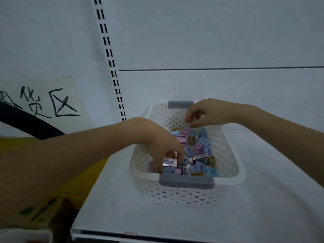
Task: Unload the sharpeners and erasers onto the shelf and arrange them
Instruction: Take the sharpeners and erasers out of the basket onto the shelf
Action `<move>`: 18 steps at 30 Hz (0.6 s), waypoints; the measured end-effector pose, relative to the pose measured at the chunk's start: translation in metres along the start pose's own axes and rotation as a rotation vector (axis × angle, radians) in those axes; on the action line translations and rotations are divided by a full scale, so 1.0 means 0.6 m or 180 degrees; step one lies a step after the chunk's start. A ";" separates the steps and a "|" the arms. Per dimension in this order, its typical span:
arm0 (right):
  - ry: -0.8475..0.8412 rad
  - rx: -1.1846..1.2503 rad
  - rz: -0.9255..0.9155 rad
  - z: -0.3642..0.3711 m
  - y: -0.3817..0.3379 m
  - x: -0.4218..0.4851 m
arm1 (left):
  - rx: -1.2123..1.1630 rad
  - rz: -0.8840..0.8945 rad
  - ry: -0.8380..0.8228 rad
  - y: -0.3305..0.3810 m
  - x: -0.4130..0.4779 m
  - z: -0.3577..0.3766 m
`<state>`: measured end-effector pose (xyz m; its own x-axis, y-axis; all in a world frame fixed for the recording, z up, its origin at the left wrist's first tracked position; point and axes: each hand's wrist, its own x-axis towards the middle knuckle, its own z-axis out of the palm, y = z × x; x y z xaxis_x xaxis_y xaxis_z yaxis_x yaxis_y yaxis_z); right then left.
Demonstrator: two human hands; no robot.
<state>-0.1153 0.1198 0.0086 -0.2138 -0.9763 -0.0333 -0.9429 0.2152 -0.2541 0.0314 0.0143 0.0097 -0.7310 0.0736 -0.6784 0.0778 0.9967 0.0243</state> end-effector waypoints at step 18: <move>-0.1749 -0.0767 -0.0047 0.043 -0.128 -0.046 | 0.0121 -0.0244 0.0335 -0.007 0.038 -0.003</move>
<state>-0.0303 0.1296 0.0040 -0.0975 -0.8343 -0.5426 -0.9898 0.1379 -0.0342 0.0134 0.0118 -0.0044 -0.8027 0.0026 -0.5964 0.0432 0.9976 -0.0537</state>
